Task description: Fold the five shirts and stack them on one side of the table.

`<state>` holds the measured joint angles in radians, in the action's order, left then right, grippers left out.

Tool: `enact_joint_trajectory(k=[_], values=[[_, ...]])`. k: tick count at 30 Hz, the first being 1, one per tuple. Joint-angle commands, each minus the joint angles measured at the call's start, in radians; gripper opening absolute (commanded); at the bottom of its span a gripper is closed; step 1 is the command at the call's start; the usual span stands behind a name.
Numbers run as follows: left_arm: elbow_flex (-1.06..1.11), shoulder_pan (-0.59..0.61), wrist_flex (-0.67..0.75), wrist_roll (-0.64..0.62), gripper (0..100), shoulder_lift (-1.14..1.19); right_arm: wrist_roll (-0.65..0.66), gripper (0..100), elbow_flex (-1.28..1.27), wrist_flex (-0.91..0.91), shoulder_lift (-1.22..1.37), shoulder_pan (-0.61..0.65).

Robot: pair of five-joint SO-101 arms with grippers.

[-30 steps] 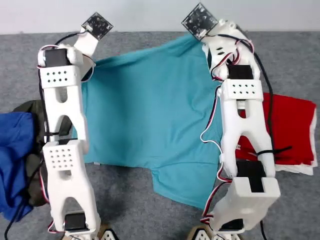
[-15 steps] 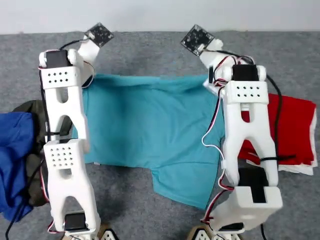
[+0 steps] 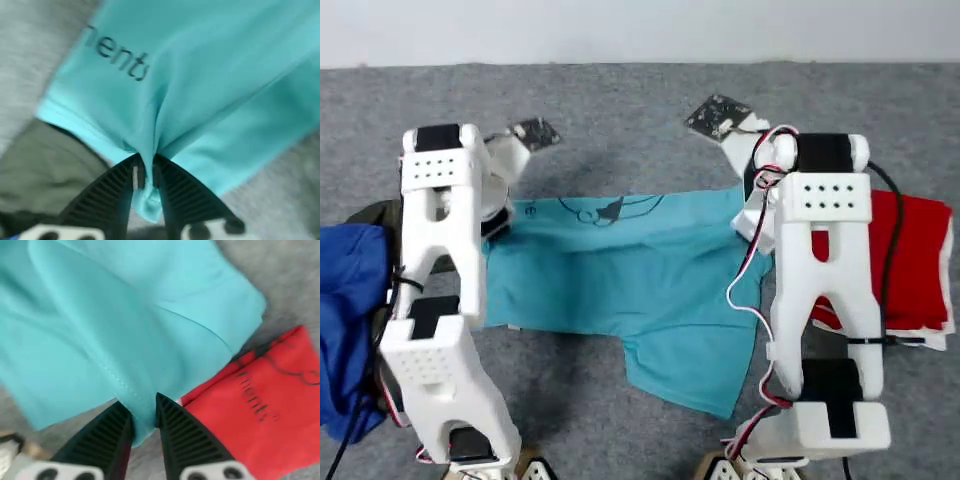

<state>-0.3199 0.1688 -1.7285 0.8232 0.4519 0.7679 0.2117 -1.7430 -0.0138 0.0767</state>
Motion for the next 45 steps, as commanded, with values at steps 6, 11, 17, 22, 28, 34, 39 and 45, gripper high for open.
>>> enact_joint_trajectory(k=[6,11,17,22,28,34,39,45], values=[[0.154,0.012,-0.029,0.032,2,-0.107,-0.054,0.9,-0.241,-0.051,-0.206,0.073],[0.159,0.032,-0.029,0.034,2,-0.112,-0.084,0.9,-0.465,-0.019,-0.349,0.101],[0.163,0.066,-0.029,0.077,2,-0.117,-0.084,0.9,-0.678,0.030,-0.464,0.101],[0.242,0.058,-0.029,0.109,2,-0.118,-0.087,0.9,-0.761,0.064,-0.510,0.101],[0.262,0.092,-0.029,0.129,11,-0.146,-0.083,8.7,-0.767,0.038,-0.519,0.101],[0.278,0.130,-0.029,0.127,19,-0.350,-0.089,21.0,-0.744,-0.031,-0.521,0.102],[0.325,0.101,-0.029,0.086,20,-0.471,-0.089,21.1,-0.644,-0.035,-0.512,0.101],[0.372,0.011,-0.009,-0.060,14,-0.470,-0.155,20.8,-0.634,0.145,-0.509,0.101]])
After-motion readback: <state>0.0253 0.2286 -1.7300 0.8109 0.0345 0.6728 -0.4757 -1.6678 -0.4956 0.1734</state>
